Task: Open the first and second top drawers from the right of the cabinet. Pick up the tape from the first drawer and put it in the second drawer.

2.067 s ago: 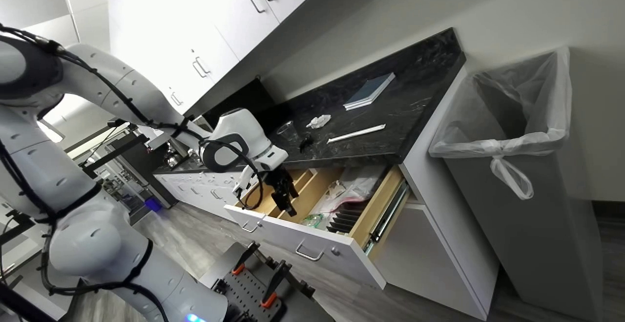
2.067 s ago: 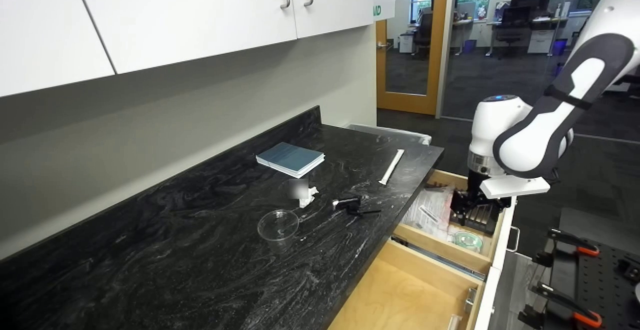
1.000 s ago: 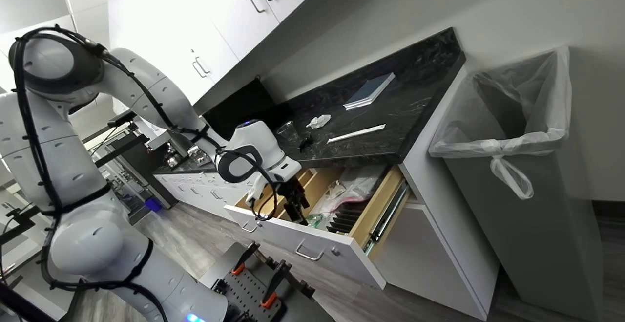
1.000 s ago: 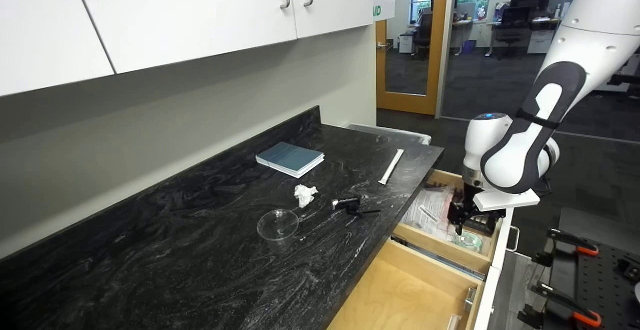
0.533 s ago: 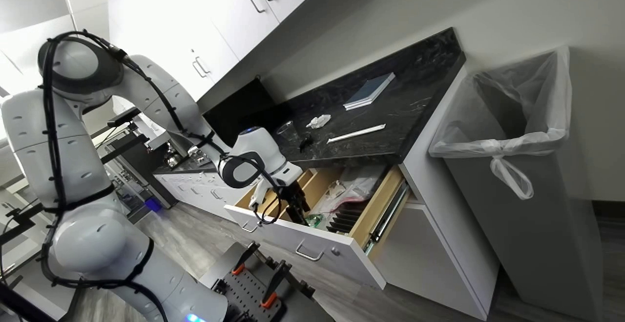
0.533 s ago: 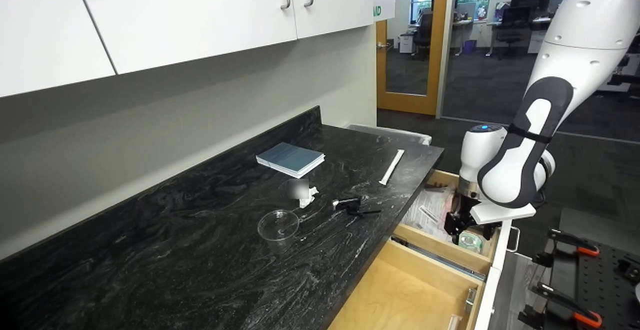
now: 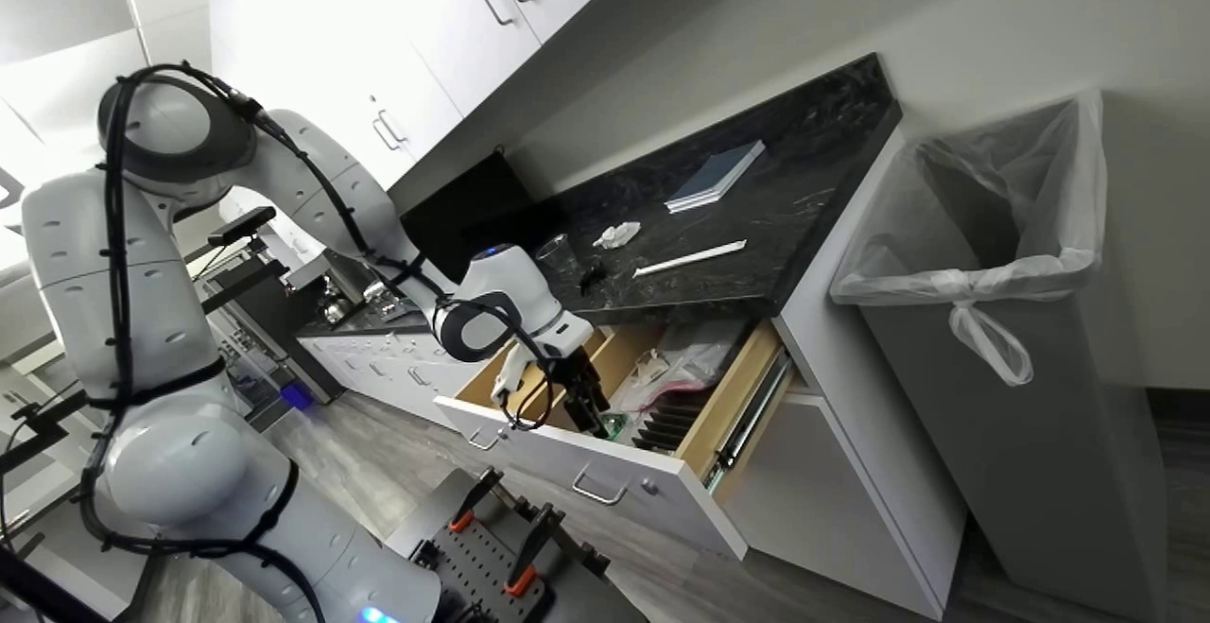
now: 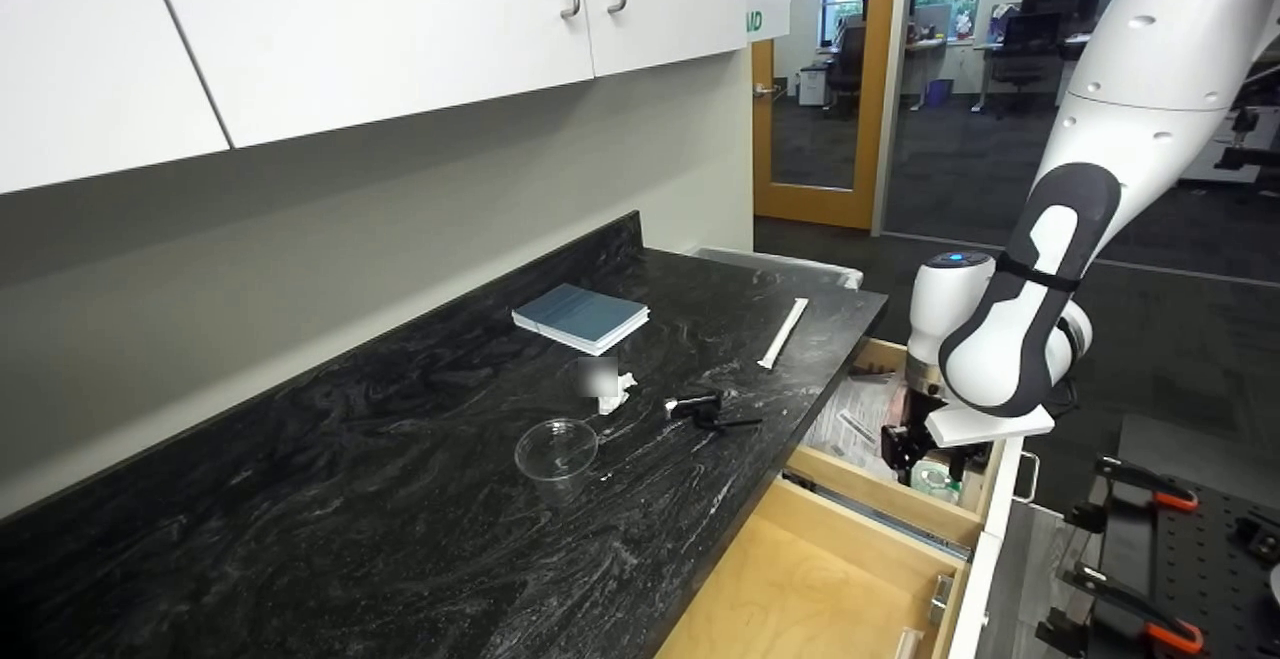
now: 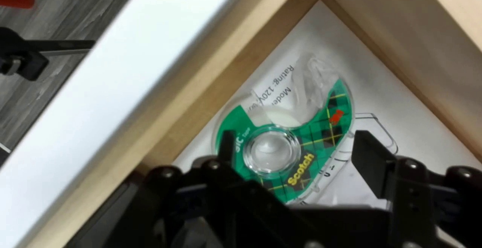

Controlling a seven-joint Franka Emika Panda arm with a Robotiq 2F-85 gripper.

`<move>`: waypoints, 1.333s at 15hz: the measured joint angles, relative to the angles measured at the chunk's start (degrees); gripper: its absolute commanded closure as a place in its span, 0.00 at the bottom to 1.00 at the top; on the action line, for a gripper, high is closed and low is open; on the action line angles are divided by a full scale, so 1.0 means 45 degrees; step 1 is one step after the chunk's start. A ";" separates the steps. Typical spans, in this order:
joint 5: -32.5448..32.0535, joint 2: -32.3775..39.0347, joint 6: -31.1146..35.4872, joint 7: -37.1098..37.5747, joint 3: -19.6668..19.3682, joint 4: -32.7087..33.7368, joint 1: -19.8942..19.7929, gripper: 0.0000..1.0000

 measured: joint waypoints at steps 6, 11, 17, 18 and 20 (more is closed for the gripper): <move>-0.0001 0.0461 -0.0001 0.0000 -0.0454 0.0305 0.0271 0.08; 0.0000 0.0795 0.0000 0.0001 -0.0763 0.0559 0.0510 0.57; 0.0000 0.0718 0.0000 0.0024 -0.1117 0.0650 0.0893 1.00; -0.0001 0.0574 -0.0001 0.0026 -0.1278 0.0603 0.1038 1.00; -0.0010 -0.0026 -0.0038 0.0022 -0.1411 0.0414 0.1132 0.99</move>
